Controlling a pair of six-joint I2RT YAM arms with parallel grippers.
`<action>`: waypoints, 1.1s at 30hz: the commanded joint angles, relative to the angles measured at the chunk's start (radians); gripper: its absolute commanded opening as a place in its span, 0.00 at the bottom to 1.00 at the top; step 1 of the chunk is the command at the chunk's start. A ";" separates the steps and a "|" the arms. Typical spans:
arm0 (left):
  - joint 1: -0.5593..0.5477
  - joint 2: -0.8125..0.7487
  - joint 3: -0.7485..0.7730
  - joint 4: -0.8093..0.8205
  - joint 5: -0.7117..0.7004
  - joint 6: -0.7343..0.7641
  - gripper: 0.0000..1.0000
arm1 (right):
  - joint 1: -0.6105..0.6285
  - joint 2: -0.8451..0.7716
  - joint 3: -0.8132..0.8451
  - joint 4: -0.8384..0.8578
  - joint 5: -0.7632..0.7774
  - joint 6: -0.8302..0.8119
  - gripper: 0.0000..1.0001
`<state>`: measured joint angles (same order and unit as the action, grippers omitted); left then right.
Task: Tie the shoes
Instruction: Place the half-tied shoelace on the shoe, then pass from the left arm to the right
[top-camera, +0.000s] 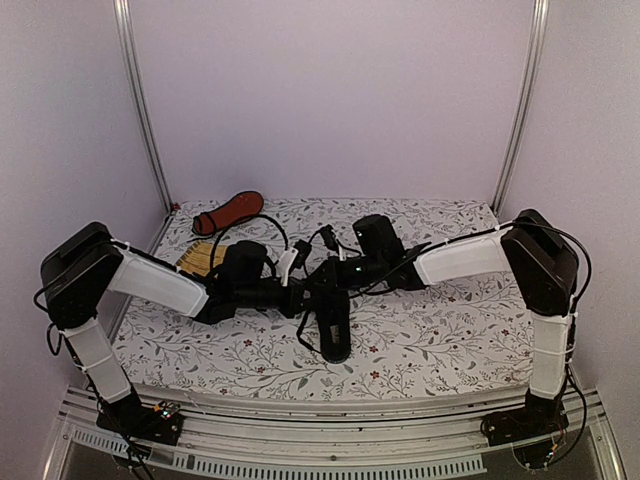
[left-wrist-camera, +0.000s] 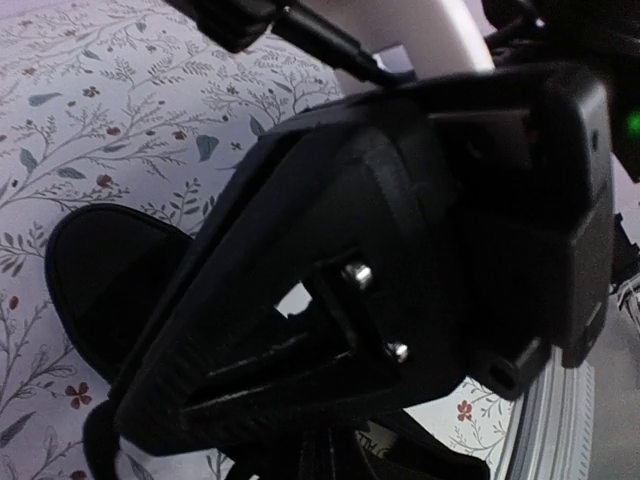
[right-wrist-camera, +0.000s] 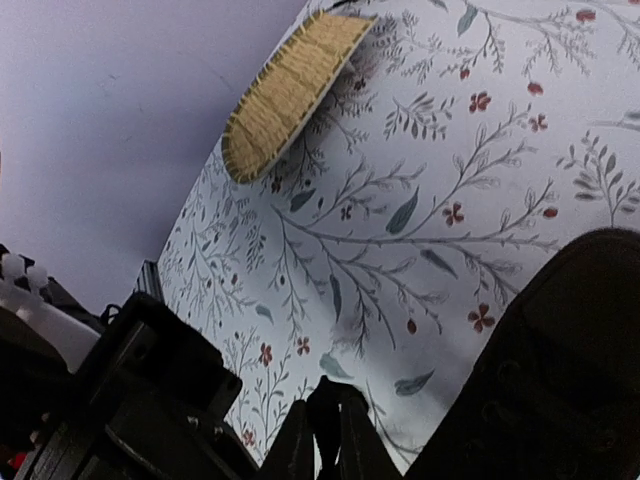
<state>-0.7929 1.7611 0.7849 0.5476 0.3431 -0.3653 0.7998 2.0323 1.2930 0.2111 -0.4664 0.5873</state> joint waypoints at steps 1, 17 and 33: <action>-0.013 -0.020 0.001 0.025 0.018 0.017 0.00 | -0.010 -0.049 -0.085 0.097 -0.107 0.040 0.20; -0.015 -0.005 0.034 0.025 0.011 -0.067 0.00 | -0.064 -0.325 -0.322 0.074 -0.057 -0.258 0.54; -0.015 0.017 0.049 0.018 0.037 -0.072 0.00 | -0.029 -0.170 -0.230 0.082 -0.123 -0.399 0.41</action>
<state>-0.8013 1.7618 0.8062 0.5480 0.3645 -0.4362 0.7677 1.8397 1.0145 0.2836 -0.5606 0.2375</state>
